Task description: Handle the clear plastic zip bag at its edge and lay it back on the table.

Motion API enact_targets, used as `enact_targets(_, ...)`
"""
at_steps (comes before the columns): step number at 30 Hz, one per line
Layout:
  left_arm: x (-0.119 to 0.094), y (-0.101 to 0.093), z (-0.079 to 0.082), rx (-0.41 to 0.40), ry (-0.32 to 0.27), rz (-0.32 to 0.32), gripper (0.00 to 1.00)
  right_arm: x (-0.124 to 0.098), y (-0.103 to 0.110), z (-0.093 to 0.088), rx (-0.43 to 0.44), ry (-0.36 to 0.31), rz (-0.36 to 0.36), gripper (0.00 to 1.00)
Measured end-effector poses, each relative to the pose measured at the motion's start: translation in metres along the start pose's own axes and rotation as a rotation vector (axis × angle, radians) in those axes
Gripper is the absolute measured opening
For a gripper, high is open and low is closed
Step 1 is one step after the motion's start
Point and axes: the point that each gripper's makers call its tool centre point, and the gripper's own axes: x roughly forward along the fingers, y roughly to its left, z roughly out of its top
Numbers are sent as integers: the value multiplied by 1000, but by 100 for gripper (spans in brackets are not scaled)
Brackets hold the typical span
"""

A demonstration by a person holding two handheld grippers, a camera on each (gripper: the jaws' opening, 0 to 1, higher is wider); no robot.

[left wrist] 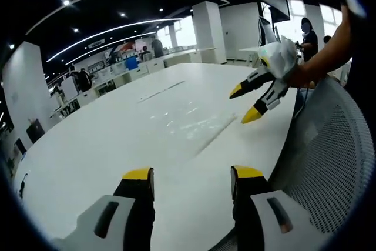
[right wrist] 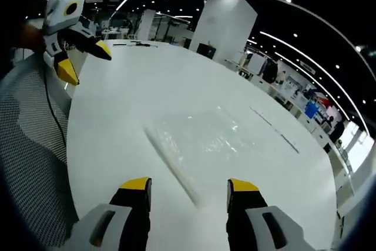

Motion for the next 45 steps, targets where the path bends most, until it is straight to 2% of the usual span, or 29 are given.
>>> enact_targets(5,-2,5,5,4,-33,18,56,-28,-10,0,24,-27,-46,63)
enact_targets(8,-3,7,8,-18,-51,19,58,-47,-17,3,69,-75,-86,71)
enact_targets(12,-2,6,8,-29,-51,12,64,-64,-20,-3,127,-84,-122,78)
enact_targets(19,0,3,8,-42,-53,-14,72,-82,-13,-8,213,-113,-150,89)
enact_targets(24,1,6,9,-52,-64,2,80,-91,0,-7,235,-147,-143,100)
enact_targets(29,1,9,9,-50,-62,23,87,-92,7,-12,252,-149,-132,100)
enact_targets(36,0,8,14,-75,-88,19,90,-94,4,-15,263,-153,-148,100)
enact_targets(39,0,8,16,-84,-103,15,98,-94,5,-17,267,-149,-146,100)
enact_targets(45,-1,9,17,-90,-104,23,99,-94,7,-18,257,-140,-140,100)
